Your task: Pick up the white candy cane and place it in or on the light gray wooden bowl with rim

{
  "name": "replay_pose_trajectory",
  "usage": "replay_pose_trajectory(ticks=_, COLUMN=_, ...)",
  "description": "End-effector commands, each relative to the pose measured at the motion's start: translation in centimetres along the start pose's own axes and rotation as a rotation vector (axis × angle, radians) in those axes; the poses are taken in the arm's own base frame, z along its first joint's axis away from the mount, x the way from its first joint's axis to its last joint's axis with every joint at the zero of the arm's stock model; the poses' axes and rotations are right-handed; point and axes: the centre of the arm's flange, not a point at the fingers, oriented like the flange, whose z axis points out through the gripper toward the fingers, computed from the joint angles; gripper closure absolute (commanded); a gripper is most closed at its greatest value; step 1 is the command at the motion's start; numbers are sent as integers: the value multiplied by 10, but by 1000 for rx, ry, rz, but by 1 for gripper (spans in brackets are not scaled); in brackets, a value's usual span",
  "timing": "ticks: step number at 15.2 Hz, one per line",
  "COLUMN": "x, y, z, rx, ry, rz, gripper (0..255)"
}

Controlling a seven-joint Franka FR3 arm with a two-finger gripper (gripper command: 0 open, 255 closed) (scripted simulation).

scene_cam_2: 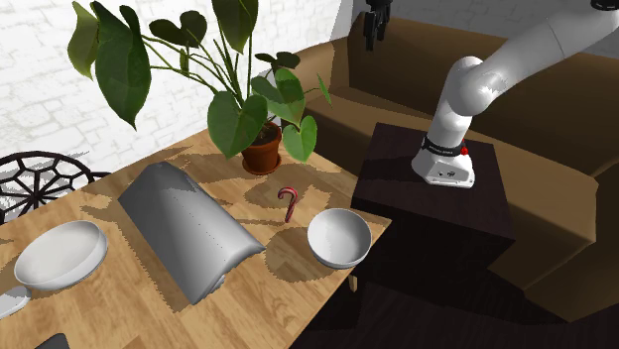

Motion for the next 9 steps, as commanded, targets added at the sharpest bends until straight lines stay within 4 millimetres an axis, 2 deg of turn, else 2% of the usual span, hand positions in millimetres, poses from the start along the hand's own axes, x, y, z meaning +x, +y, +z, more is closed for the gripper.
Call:
replay_pose_trajectory(ticks=1, x=0, y=0, z=0, rx=0, ry=0, rz=0, gripper=0)
replay_pose_trajectory(ticks=9, x=18, y=-80, z=61, rx=17, ry=37, rz=-74, gripper=0)
